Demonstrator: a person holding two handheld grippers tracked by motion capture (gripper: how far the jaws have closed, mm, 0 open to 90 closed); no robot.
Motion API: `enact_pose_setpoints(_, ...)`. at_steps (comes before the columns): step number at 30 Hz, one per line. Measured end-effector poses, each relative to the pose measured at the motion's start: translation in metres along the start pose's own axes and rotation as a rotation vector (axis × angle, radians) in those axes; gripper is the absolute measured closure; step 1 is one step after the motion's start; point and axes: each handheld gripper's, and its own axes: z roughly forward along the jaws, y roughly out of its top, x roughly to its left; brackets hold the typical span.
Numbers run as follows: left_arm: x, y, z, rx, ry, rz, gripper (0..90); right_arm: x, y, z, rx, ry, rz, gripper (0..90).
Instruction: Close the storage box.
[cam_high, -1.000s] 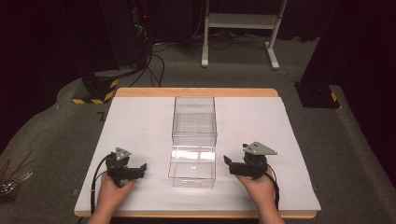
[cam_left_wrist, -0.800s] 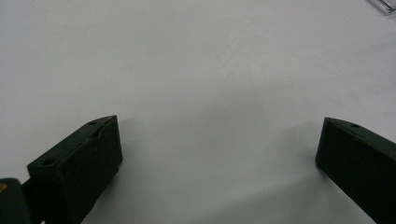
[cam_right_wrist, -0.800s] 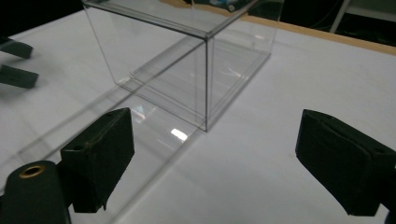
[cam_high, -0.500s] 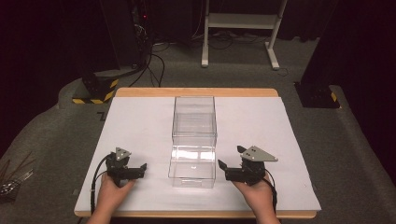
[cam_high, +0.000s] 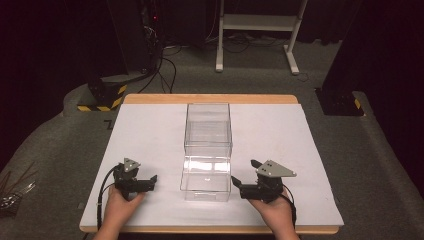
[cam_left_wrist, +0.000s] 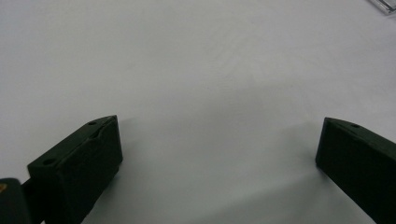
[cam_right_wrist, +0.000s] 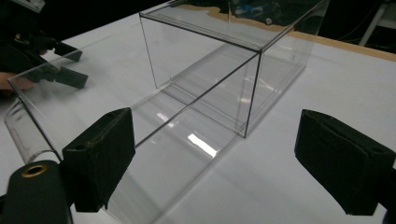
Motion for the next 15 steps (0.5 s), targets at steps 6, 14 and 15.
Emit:
enact_pose_setpoints(6, 0.0, 0.0, 0.0, 0.0, 0.0, -0.001, 0.7, 0.005, 0.002, -0.002, -0.016, 0.02, -0.001, 12.5)
enact_pose_setpoints(14, 0.0, 0.0, 0.0, 0.0, 0.001, 0.002, 0.7, 0.018, 0.002, -0.003, -0.026, 0.056, 0.006, 12.5)
enact_pose_setpoints(15, 0.0, 0.0, 0.0, 0.0, 0.003, 0.003, 0.7, 0.021, 0.002, -0.005, -0.029, 0.06, 0.007, 12.6)
